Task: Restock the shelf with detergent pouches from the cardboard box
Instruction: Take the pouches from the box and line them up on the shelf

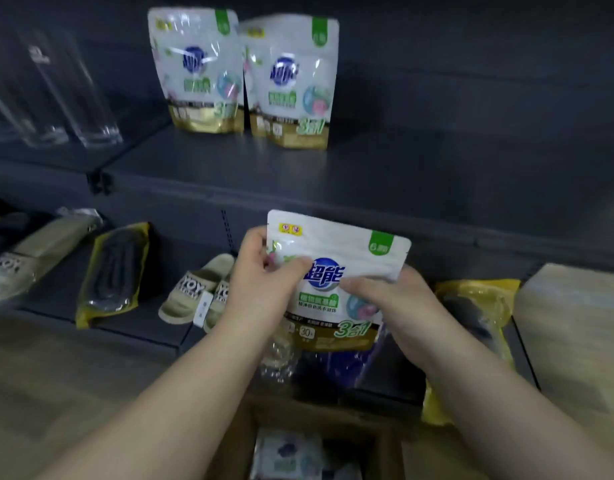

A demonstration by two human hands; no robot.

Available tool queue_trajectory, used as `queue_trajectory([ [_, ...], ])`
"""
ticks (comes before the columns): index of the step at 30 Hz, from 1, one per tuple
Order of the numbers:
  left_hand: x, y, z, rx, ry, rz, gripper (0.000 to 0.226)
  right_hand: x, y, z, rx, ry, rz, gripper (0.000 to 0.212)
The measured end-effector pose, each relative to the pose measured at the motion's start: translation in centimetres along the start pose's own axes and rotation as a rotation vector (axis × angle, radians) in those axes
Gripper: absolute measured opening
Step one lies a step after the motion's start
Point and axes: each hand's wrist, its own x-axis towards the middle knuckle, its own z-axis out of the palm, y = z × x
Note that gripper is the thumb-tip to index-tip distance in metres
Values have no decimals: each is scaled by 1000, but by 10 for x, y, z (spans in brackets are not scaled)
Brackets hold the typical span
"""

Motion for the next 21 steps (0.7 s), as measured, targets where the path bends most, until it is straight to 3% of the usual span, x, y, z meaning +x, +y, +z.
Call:
queue_trajectory([
  [6, 31, 112, 41, -131, -110, 302, 32, 4, -108, -26, -34, 16, -367, 39],
  [10, 64, 148, 71, -119, -120, 387, 31, 24, -140, -51, -191, 124, -455, 36],
  [13, 89, 153, 94, -111, -119, 387, 33, 43, -153, -66, -188, 208, -472, 19],
  [17, 118, 136, 113, -116, -131, 327, 34, 76, -154, -79, -237, 282, -486, 17],
  [21, 136, 83, 104, 126, -42, 249, 42, 107, -117, -90, -325, 301, -400, 17],
])
